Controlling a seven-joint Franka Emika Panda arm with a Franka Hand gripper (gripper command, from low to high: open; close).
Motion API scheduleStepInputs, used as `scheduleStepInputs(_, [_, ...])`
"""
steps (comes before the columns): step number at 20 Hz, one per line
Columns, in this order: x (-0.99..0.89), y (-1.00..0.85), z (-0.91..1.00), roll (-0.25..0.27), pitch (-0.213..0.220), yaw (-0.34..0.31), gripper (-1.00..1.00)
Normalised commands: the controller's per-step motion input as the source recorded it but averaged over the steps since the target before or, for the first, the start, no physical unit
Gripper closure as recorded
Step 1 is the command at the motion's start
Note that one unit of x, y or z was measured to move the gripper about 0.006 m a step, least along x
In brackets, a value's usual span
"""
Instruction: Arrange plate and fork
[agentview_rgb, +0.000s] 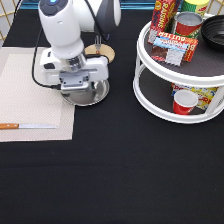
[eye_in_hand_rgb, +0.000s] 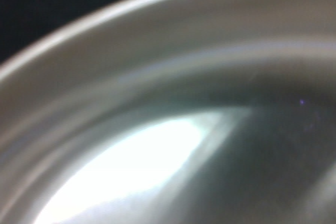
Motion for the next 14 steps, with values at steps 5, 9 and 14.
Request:
scheduleStepInputs(5, [0.25, -0.72, 0.00, 0.023, 0.028, -0.023, -1.00])
scheduleStepInputs(9, [0.32, -0.73, 0.00, 0.028, 0.040, -0.008, -1.00])
scheduleStepInputs(14, [0.41, -0.75, 0.02, 0.025, 0.063, 0.000, -1.00])
